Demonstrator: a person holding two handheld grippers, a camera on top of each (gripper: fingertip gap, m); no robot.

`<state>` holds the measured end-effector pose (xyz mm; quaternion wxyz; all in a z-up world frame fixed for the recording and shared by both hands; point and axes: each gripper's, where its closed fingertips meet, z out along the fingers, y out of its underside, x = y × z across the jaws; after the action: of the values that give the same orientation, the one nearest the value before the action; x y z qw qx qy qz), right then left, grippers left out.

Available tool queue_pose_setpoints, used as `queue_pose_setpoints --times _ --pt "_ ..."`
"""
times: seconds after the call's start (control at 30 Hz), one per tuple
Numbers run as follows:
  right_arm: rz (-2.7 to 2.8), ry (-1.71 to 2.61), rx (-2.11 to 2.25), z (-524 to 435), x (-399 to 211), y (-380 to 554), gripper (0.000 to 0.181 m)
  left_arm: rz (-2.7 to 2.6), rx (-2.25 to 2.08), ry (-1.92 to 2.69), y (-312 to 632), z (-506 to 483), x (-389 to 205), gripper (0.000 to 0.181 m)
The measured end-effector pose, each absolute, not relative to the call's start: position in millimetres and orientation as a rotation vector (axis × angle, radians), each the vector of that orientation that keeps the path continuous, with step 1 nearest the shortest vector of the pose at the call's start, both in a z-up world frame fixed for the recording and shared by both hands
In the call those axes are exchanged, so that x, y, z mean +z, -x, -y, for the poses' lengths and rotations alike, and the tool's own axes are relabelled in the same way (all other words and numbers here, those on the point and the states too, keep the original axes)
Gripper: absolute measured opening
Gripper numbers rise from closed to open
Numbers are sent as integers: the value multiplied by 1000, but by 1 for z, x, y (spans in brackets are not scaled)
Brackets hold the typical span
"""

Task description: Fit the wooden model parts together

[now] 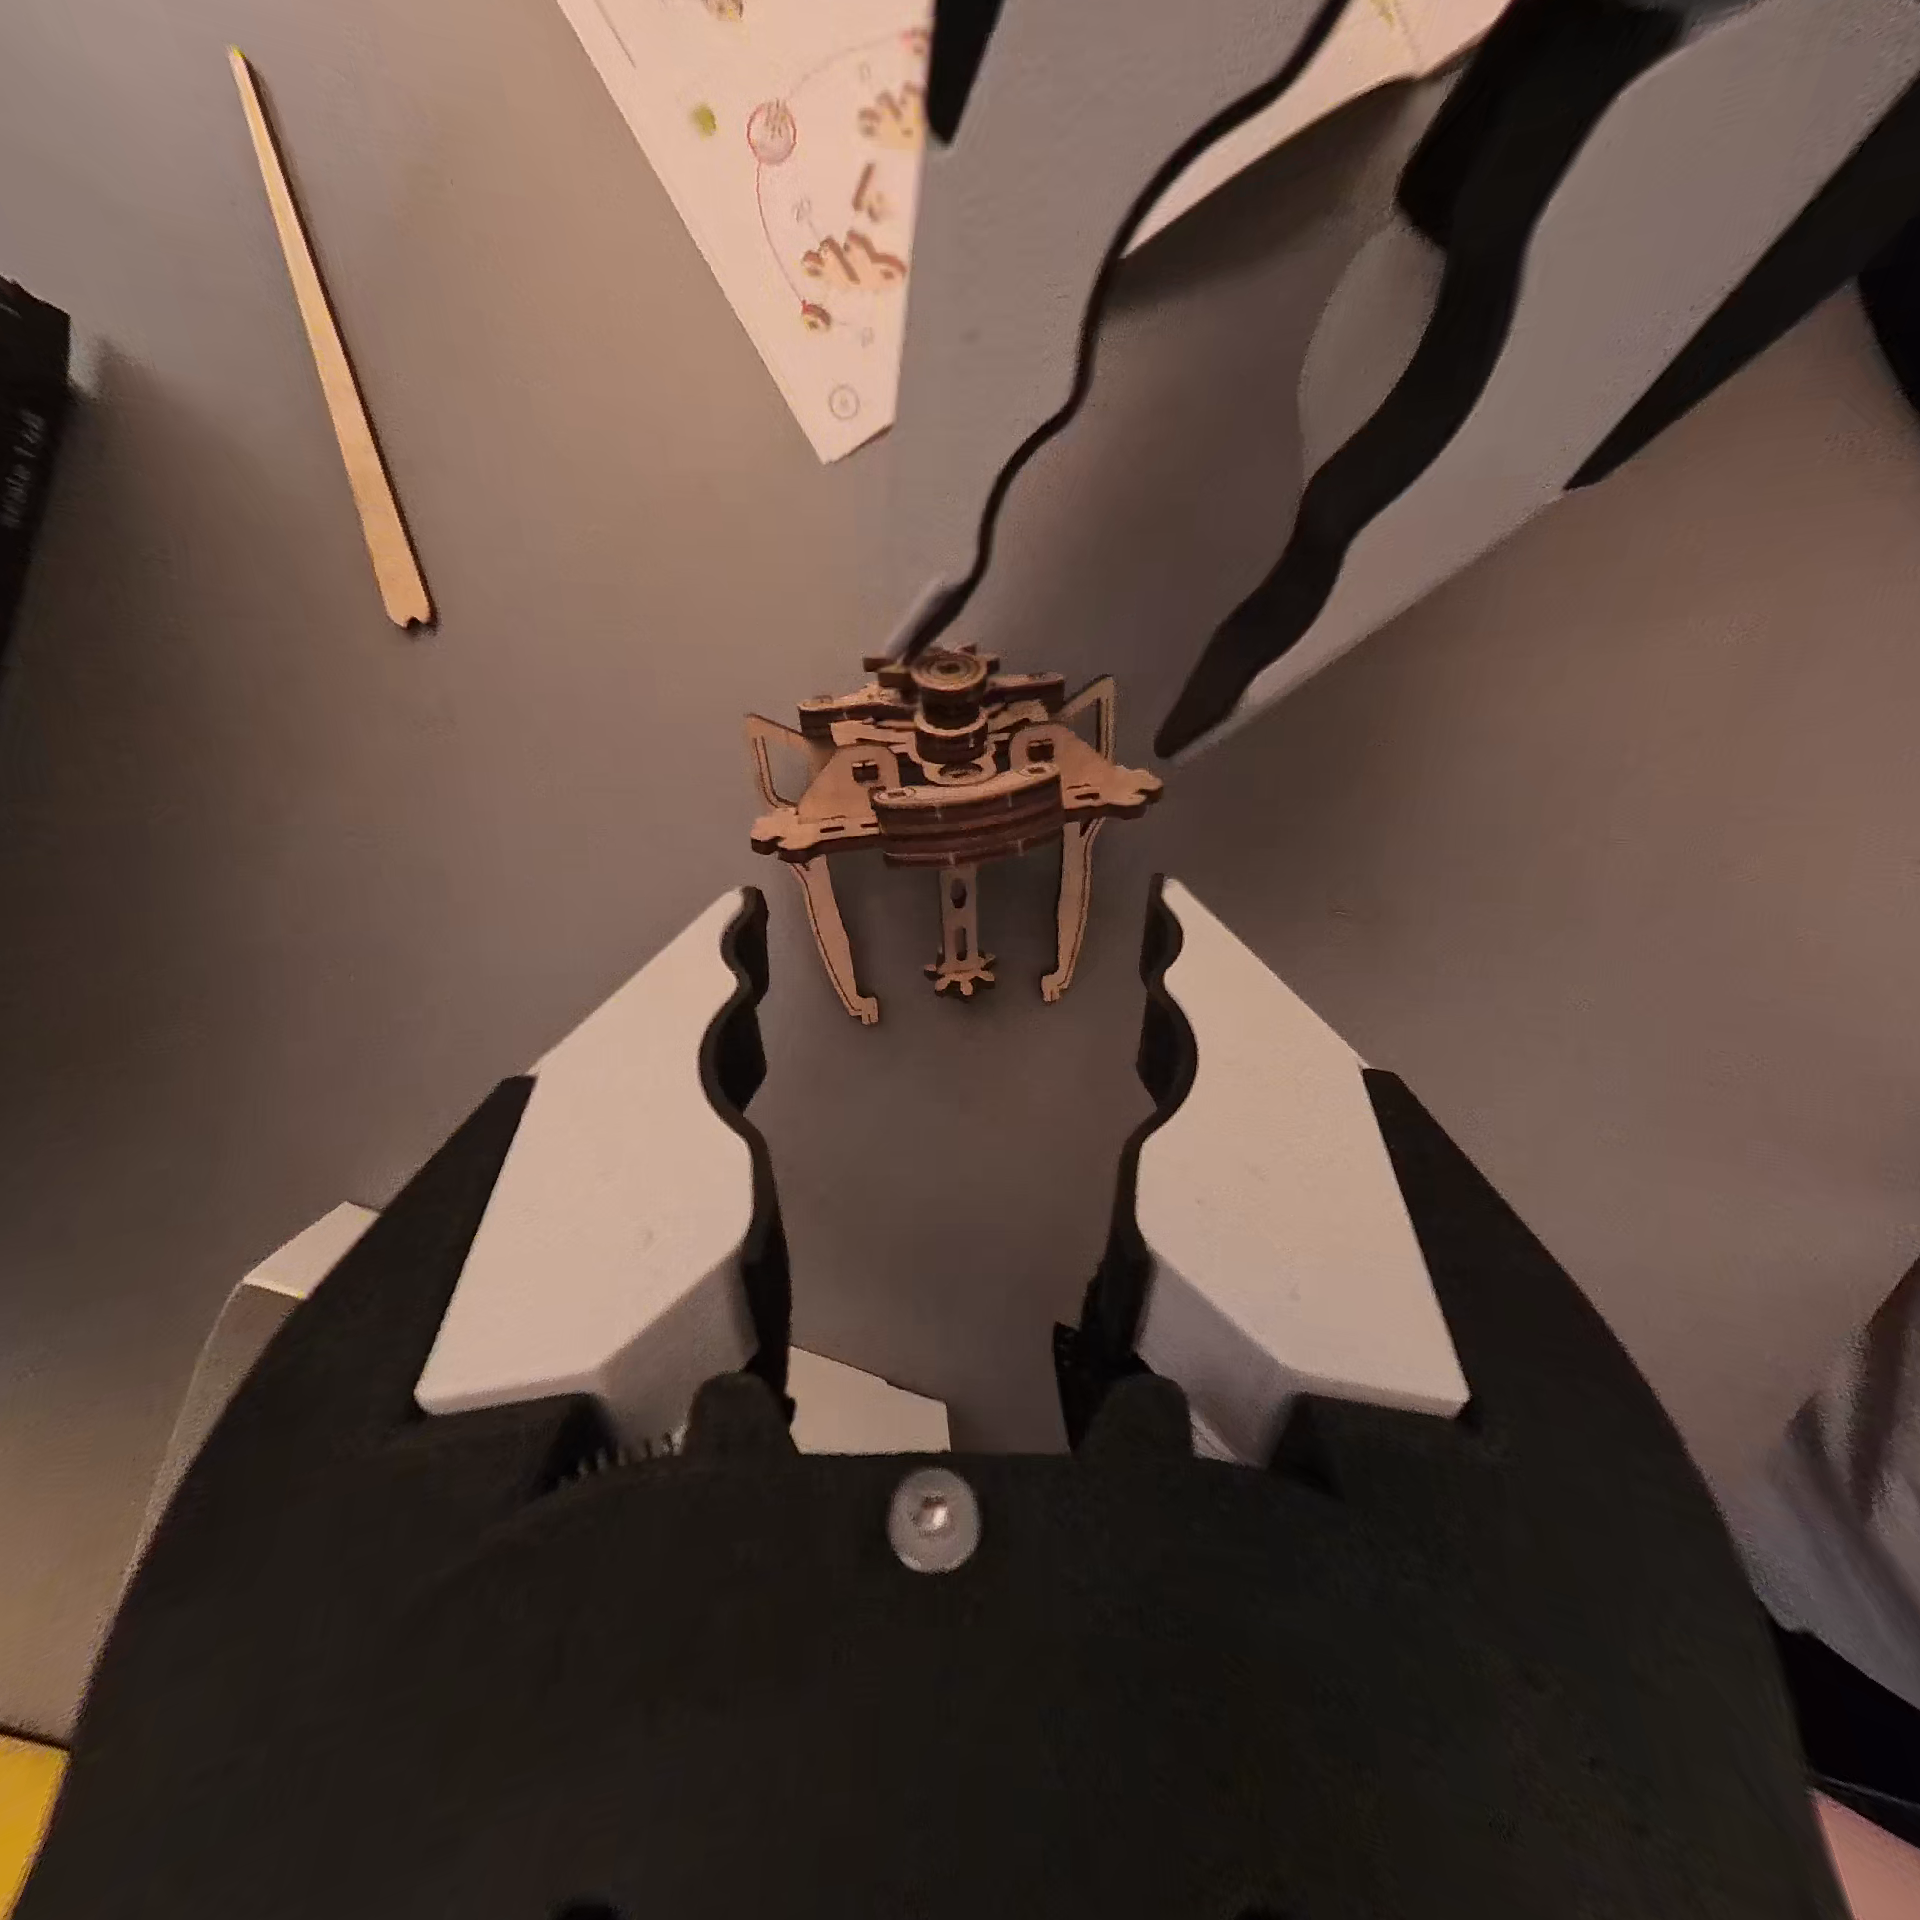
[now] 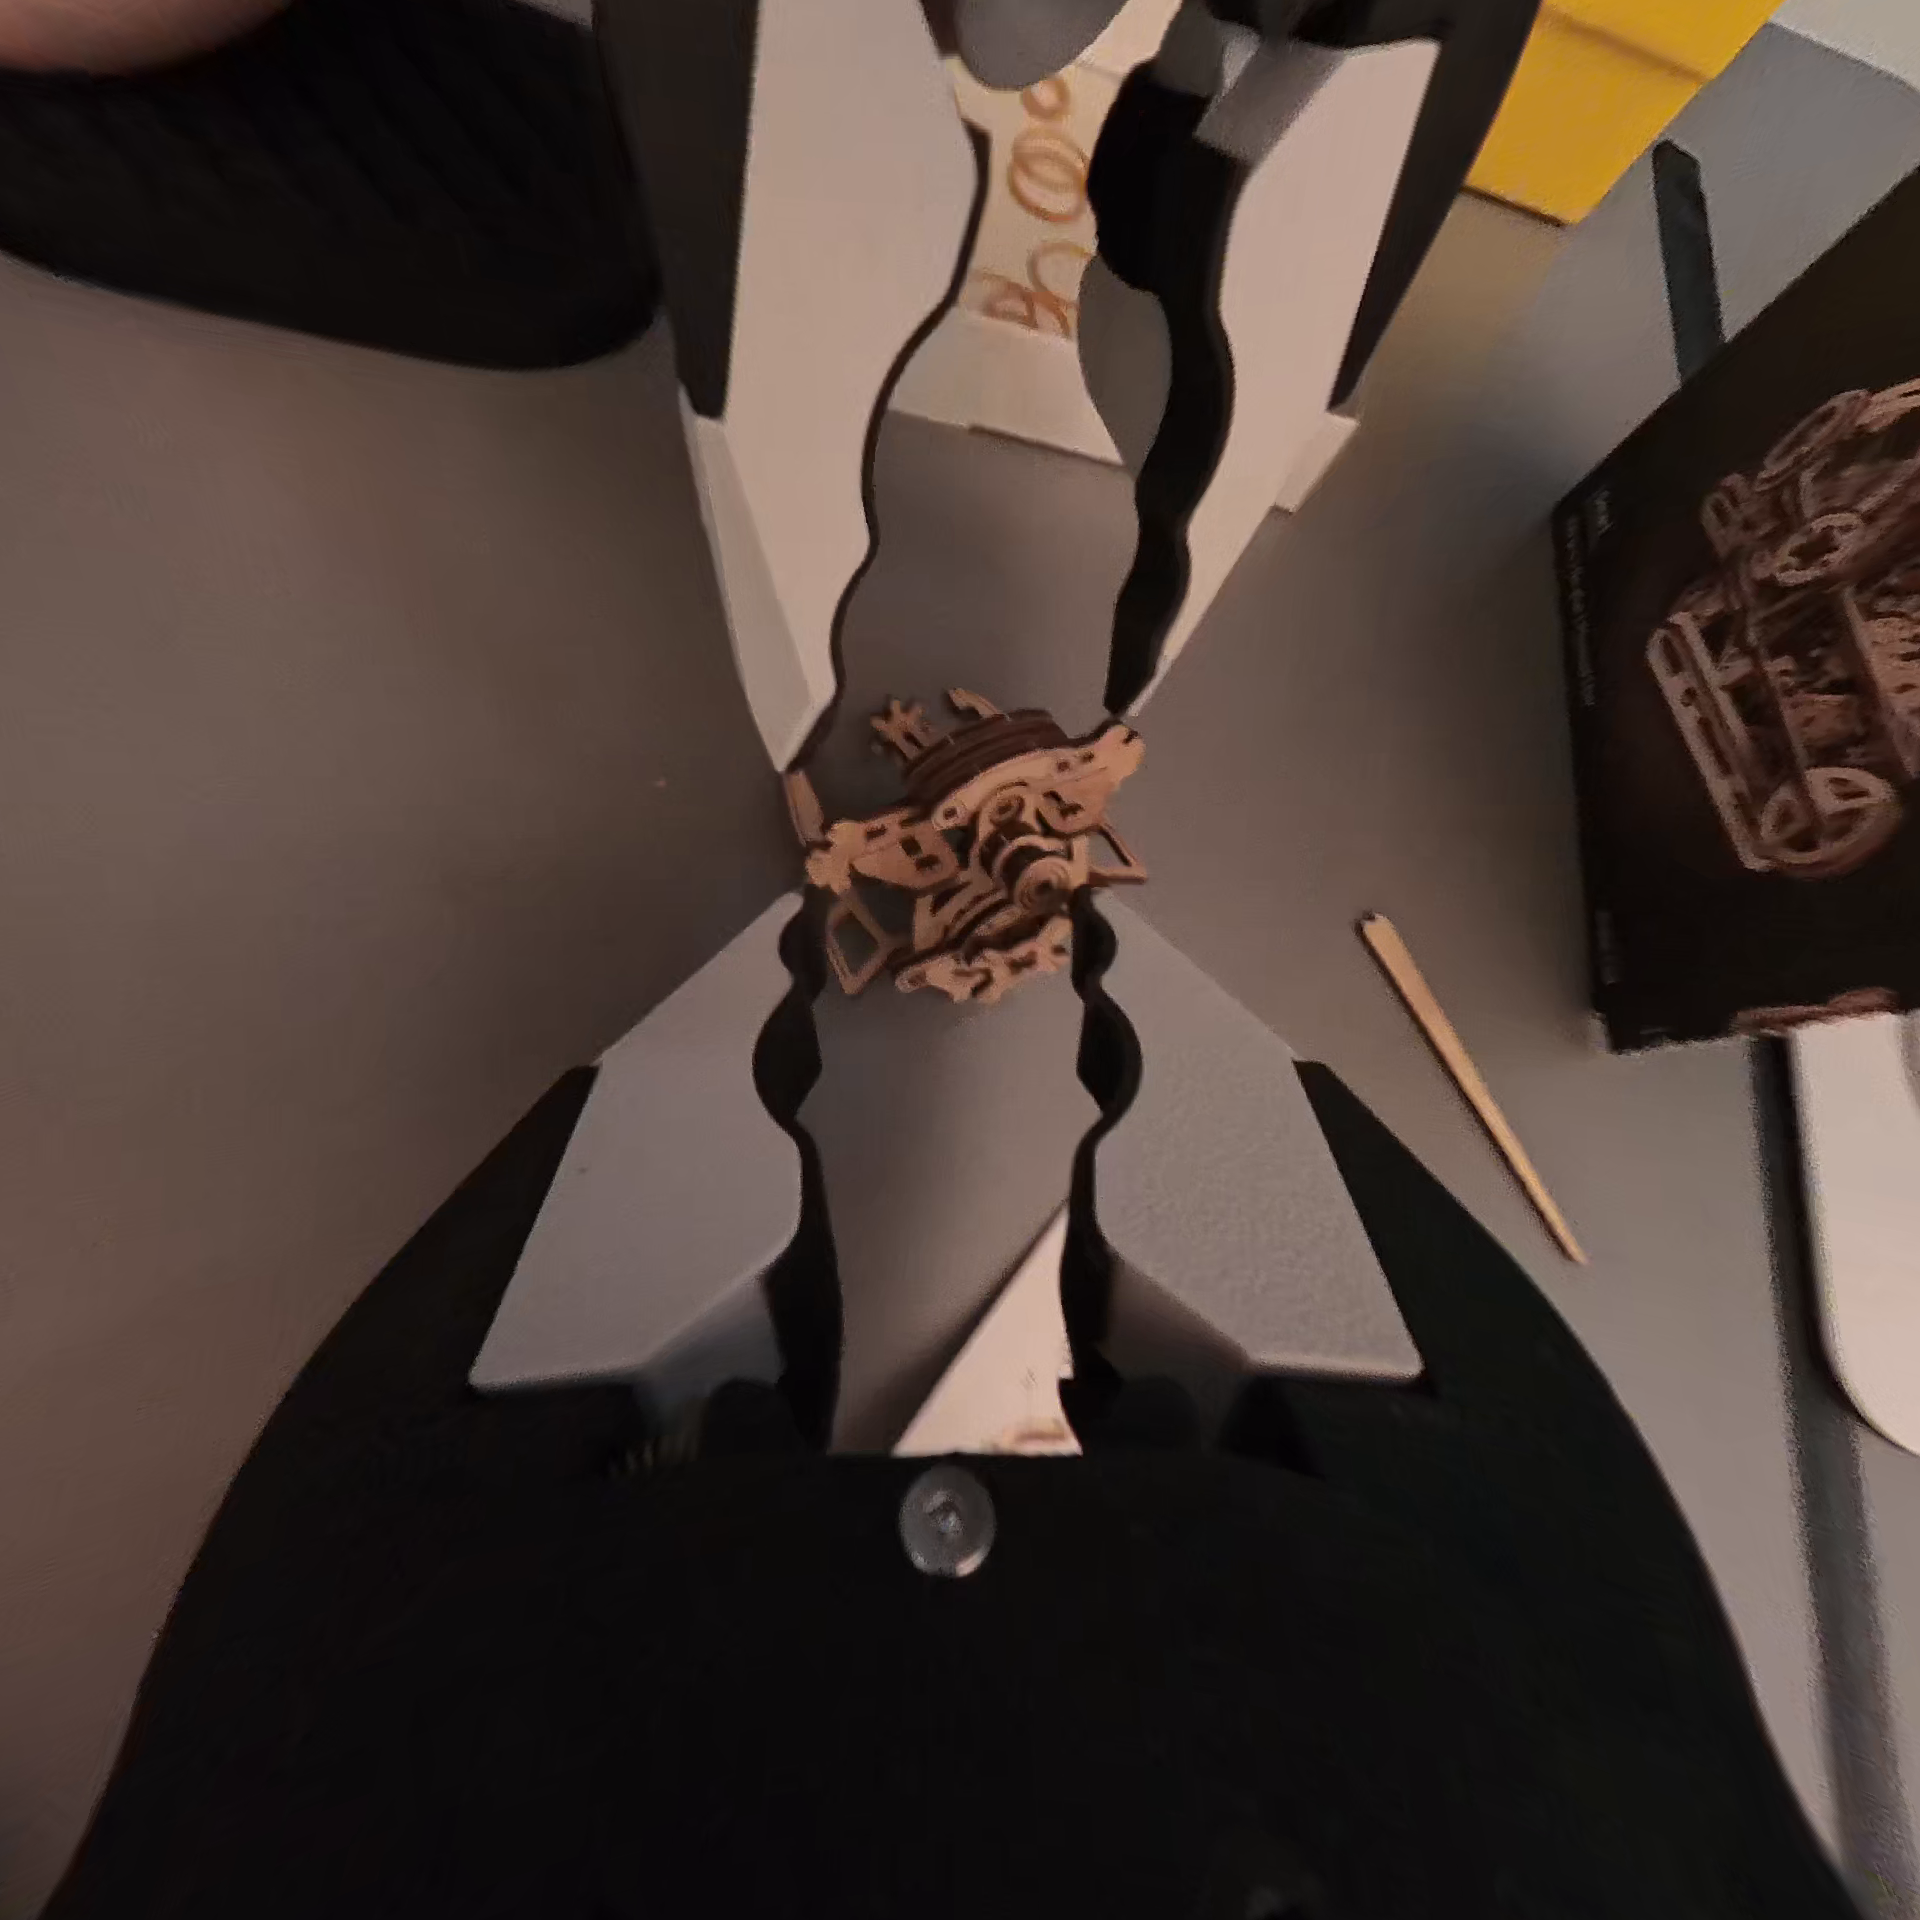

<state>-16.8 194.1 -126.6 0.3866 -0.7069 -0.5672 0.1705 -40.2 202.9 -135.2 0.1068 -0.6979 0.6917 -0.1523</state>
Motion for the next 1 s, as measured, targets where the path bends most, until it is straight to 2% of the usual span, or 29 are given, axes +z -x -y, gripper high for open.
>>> queue_pose_setpoints --times 0.23,0.43,0.53,1.0 --pt "1500 1968 140 -186 -121 7 9 -2029 -357 2042 42 -212 -138 71" --pt "1529 2014 -120 -186 -126 14 12 -2038 -282 2006 48 -215 -132 72" --pt "1528 1991 -164 -188 -125 15 23 -2029 -253 2005 52 -219 -130 73" --pt "1530 1977 -172 -185 -120 15 23 -2002 -204 2018 60 -228 -128 73"
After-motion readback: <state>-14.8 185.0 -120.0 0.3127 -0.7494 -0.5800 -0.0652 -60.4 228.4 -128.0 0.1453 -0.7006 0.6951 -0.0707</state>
